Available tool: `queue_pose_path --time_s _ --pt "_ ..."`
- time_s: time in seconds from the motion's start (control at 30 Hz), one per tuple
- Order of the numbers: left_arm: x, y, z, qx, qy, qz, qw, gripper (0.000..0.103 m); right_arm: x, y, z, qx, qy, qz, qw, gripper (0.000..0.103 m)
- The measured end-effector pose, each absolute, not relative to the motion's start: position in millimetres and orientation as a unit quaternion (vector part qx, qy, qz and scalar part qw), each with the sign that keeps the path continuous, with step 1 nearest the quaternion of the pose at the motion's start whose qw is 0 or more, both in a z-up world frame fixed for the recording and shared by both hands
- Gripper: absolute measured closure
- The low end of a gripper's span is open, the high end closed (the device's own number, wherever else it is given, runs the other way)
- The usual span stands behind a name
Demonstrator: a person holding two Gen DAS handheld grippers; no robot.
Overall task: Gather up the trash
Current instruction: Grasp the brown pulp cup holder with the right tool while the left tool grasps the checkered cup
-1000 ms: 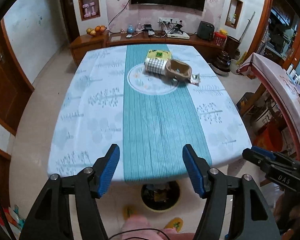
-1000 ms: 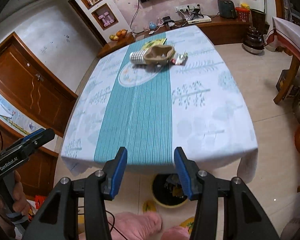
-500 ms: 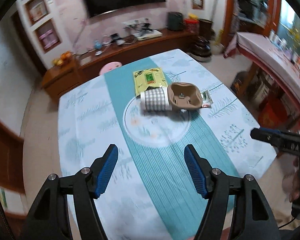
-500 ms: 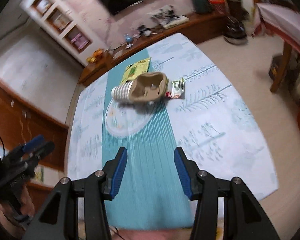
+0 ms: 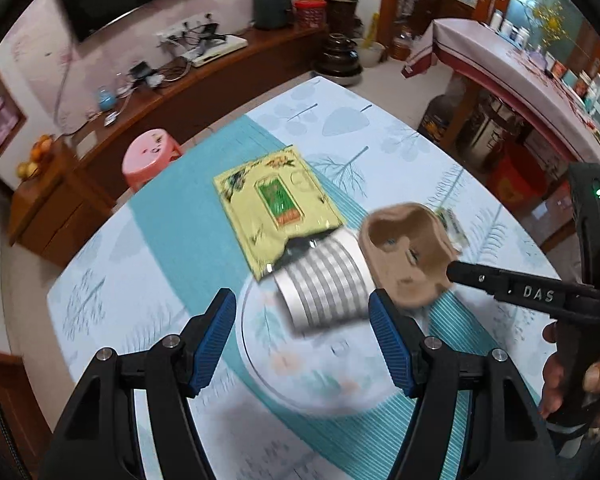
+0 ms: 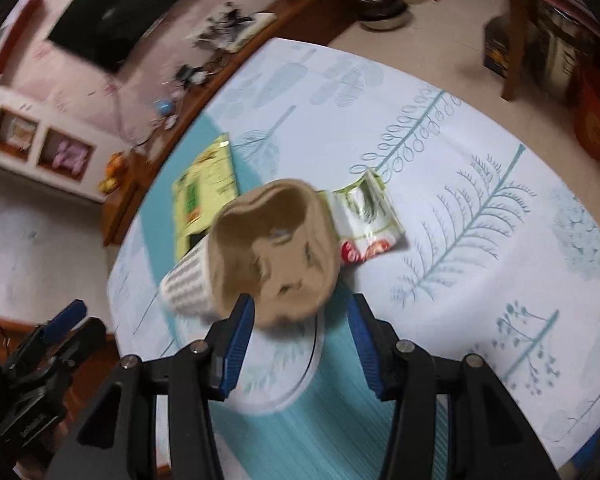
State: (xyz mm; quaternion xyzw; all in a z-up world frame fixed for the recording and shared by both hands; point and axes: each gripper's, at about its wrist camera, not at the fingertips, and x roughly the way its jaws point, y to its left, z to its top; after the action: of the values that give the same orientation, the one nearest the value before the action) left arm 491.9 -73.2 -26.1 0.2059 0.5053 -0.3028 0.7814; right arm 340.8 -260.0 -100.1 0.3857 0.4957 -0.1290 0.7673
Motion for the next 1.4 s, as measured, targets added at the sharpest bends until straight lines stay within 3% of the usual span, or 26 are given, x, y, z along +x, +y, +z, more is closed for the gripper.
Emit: queue_pose_path --time_s 0.27,0.33,0.4,0.47,1.4 --pt "532.5 -101.1 -73.2 0.235 0.548 -0.358 0.719 0.036 361.0 -262.5 -133.3 0.402 0.512 -0.162 0.741 0.054" --pt "534.5 -106.6 -82.7 0.243 0.555 -0.375 0.702 0.037 361.5 -261.5 -135.9 0.395 0.512 -0.164 0.745 0.064" --pt "536.2 -111.2 -91.0 0.25 0.562 -0.387 0.687 0.037 362.4 -261.0 -136.8 0.389 0.513 -0.161 0.748 0.081" --pt "536.8 -116.7 -102.3 0.259 0.574 -0.396 0.668 0.037 360.4 -261.3 -137.0 0.385 0.514 -0.16 0.75 0.089" --pt "504.2 -146.4 -141.5 0.291 0.633 -0.482 0.532 0.035 312.5 -273.0 -130.0 0.356 0.549 -0.126 0.746 0.094"
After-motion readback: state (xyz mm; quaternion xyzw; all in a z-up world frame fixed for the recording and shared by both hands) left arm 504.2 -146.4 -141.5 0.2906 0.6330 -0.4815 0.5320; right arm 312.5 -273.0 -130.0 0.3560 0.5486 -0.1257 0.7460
